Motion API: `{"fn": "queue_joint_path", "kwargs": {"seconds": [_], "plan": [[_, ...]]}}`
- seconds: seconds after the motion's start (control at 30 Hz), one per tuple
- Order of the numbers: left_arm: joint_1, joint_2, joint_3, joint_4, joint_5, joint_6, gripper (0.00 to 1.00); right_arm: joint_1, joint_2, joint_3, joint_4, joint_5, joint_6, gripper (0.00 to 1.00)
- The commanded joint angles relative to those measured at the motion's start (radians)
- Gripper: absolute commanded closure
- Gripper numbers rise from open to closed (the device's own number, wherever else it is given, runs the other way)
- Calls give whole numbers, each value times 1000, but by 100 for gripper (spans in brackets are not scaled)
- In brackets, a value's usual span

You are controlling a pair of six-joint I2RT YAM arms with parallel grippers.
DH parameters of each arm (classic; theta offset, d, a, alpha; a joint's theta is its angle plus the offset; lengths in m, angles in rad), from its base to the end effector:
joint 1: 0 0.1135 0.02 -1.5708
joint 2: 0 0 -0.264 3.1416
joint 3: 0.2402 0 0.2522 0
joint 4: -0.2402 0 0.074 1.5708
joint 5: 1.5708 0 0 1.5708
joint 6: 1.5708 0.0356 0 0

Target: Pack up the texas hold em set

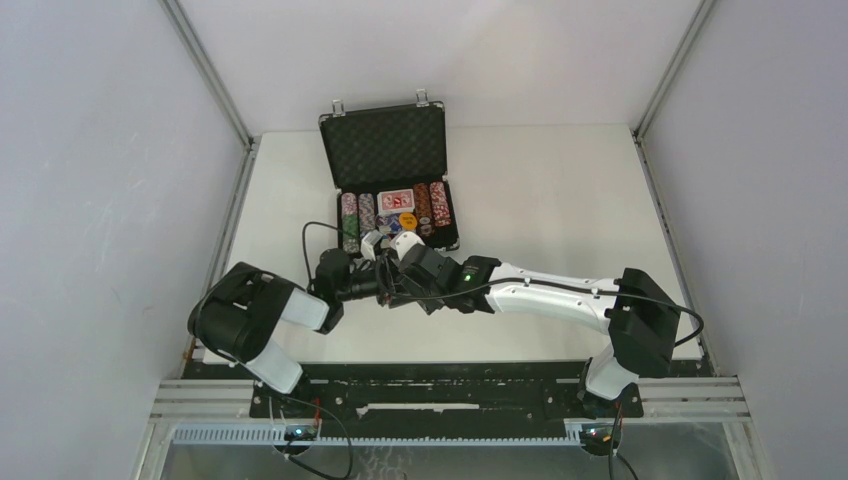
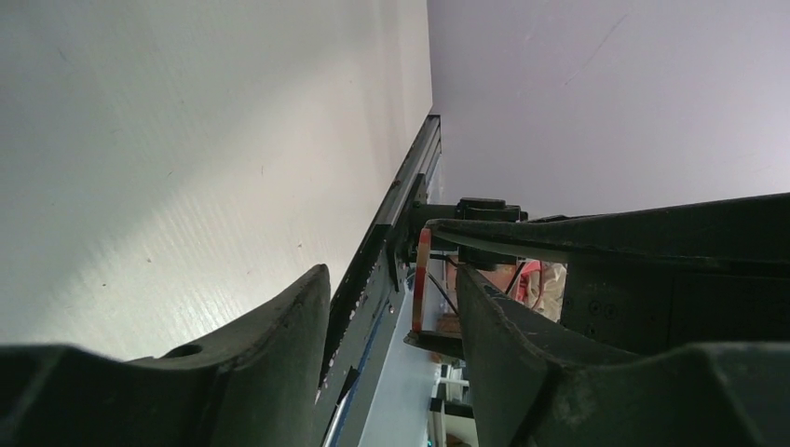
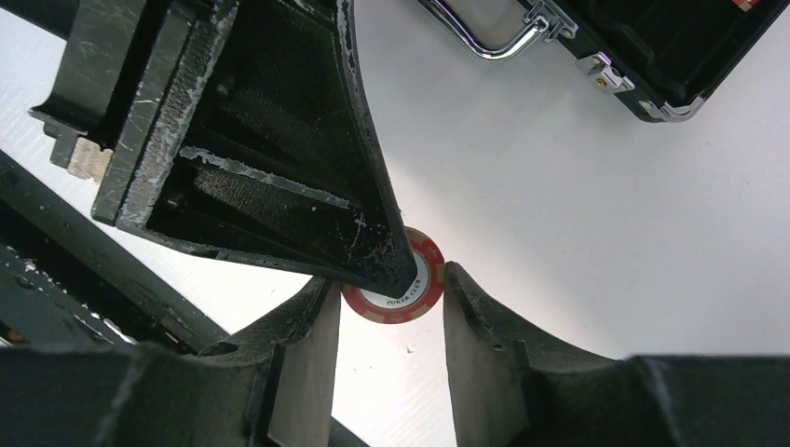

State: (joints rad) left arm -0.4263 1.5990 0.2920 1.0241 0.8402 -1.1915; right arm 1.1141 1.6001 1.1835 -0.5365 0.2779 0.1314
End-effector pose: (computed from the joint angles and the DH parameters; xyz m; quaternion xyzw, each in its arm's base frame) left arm 0.2104 -0.1247 0.1293 -0.0454 0.7688 -0.6218 0.1424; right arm 0.1581 0.2997 0.2449 -0.4080 0.8517 0.0684 0.3215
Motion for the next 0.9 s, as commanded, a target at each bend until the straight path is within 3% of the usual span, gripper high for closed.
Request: {"fn": "queue_joint_path", "kwargs": {"seconds": [0.0, 0.5, 0.67, 0.87], "plan": [[-17, 0, 52, 5, 6, 38, 46, -3, -37, 3, 36, 1, -13, 56], [-25, 6, 56, 18, 13, 29, 70, -3, -20, 3, 38, -3, -7, 56], [-28, 17, 54, 51, 16, 16, 99, -2, -17, 2, 41, -10, -6, 56], [-26, 37, 42, 184, 16, -25, 100, -4, -16, 2, 33, -1, -3, 54]]}}
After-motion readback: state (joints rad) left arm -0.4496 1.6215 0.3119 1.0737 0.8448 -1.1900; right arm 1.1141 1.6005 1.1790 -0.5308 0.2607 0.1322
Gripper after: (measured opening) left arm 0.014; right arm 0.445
